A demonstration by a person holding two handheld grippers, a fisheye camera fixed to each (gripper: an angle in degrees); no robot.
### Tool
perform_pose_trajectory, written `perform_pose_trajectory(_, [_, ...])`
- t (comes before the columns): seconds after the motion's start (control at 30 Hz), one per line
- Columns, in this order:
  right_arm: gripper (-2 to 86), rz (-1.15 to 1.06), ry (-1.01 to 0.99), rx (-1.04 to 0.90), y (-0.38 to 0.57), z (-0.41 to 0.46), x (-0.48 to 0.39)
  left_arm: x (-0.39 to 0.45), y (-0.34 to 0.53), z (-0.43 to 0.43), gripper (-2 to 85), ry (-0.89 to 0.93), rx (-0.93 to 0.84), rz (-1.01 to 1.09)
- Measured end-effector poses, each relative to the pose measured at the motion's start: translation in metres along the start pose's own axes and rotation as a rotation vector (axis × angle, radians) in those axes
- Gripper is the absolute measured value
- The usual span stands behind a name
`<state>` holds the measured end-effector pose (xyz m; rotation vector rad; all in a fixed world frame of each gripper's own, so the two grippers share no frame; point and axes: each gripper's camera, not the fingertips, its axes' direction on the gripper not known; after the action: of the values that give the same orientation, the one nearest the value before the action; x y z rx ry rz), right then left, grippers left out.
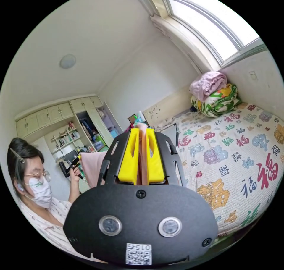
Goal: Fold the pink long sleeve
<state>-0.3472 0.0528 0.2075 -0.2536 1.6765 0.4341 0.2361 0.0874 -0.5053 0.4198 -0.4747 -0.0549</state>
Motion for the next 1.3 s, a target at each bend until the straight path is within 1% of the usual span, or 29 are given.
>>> perform_pose_trajectory(0.07, [4.4,0.01,0.059,-0.067,-0.016,0.048,0.011,-0.024,0.015,0.032,0.9,-0.052,-0.058,-0.052])
perform_pose_trajectory(0.13, [4.8,-0.013,0.183,-0.177,-0.034,0.137,0.032,-0.054,0.042,0.1,1.0,-0.156,-0.163,-0.099])
perform_pose_trajectory(0.17, [4.9,-0.018,0.215,-0.213,-0.038,0.162,0.039,-0.062,0.05,0.122,1.0,-0.187,-0.199,-0.099])
perform_pose_trajectory(0.23, [5.7,0.022,0.318,-0.346,-0.042,0.245,0.067,-0.101,0.092,0.207,1.1,-0.279,-0.353,-0.168])
perform_pose_trajectory(0.27, [5.9,0.044,0.334,-0.377,-0.041,0.26,0.073,-0.109,0.104,0.226,1.1,-0.292,-0.4,-0.187])
perform_pose_trajectory(0.3, [5.5,0.085,0.331,-0.373,-0.039,0.276,0.079,-0.123,0.128,0.257,1.1,-0.325,-0.504,-0.242])
perform_pose_trajectory(0.33, [4.3,0.108,0.288,-0.358,-0.038,0.279,0.081,-0.125,0.145,0.266,1.1,-0.36,-0.541,-0.255])
perform_pose_trajectory(0.37, [4.5,0.1,0.252,-0.365,-0.037,0.279,0.081,-0.122,0.151,0.265,1.1,-0.363,-0.54,-0.237])
perform_pose_trajectory(0.43, [5.6,0.042,0.142,-0.48,-0.034,0.275,0.084,-0.112,0.173,0.244,1.8,-0.381,-0.533,-0.188])
perform_pose_trajectory(0.5, [7.3,0.032,0.165,-0.583,-0.029,0.263,0.094,-0.118,0.191,0.223,3.5,-0.424,-0.593,-0.217])
perform_pose_trajectory(0.57, [9.1,0.019,0.232,-0.661,-0.023,0.246,0.107,-0.132,0.206,0.195,6.2,-0.46,-0.648,-0.325])
perform_pose_trajectory(0.6, [10.3,0.02,0.288,-0.709,-0.019,0.234,0.116,-0.14,0.215,0.173,7.2,-0.431,-0.65,-0.423])
perform_pose_trajectory(0.63, [11.6,0.037,0.326,-0.759,-0.015,0.226,0.125,-0.146,0.223,0.155,8.2,-0.352,-0.633,-0.511])
perform_pose_trajectory(0.67, [12.3,0.051,0.333,-0.785,-0.014,0.223,0.129,-0.147,0.225,0.149,8.7,-0.31,-0.627,-0.549])
perform_pose_trajectory(0.73, [14.5,0.12,0.312,-0.851,-0.011,0.217,0.139,-0.149,0.227,0.139,11.2,-0.168,-0.606,-0.659])
perform_pose_trajectory(0.8, [15.3,0.157,0.278,-0.876,-0.013,0.221,0.14,-0.147,0.222,0.147,14.6,-0.105,-0.612,-0.695])
perform_pose_trajectory(0.87, [15.5,0.171,0.283,-0.869,-0.017,0.23,0.135,-0.139,0.215,0.164,15.3,-0.062,-0.638,-0.674])
perform_pose_trajectory(0.93, [14.8,0.148,0.339,-0.862,-0.031,0.242,0.119,-0.126,0.207,0.196,14.1,0.024,-0.713,-0.65])
perform_pose_trajectory(0.97, [14.4,0.137,0.349,-0.866,-0.035,0.244,0.115,-0.122,0.203,0.201,13.8,0.007,-0.723,-0.625])
perform_pose_trajectory(1.0, [13.6,0.113,0.369,-0.879,-0.043,0.249,0.105,-0.115,0.195,0.208,11.6,-0.066,-0.76,-0.575])
perform_pose_trajectory(1.03, [9.9,0.105,0.34,-0.911,-0.048,0.255,0.098,-0.114,0.189,0.215,7.9,-0.135,-0.808,-0.544])
perform_pose_trajectory(1.07, [8.1,0.116,0.318,-0.924,-0.051,0.257,0.096,-0.114,0.186,0.219,7.1,-0.12,-0.815,-0.528])
perform_pose_trajectory(1.17, [5.2,0.131,0.347,-0.894,-0.068,0.257,0.083,-0.121,0.164,0.234,3.3,-0.077,-0.863,-0.498])
perform_pose_trajectory(1.3, [3.6,0.129,0.363,-0.845,-0.091,0.244,0.056,-0.095,0.111,0.235,1.5,-0.126,-0.859,-0.31])
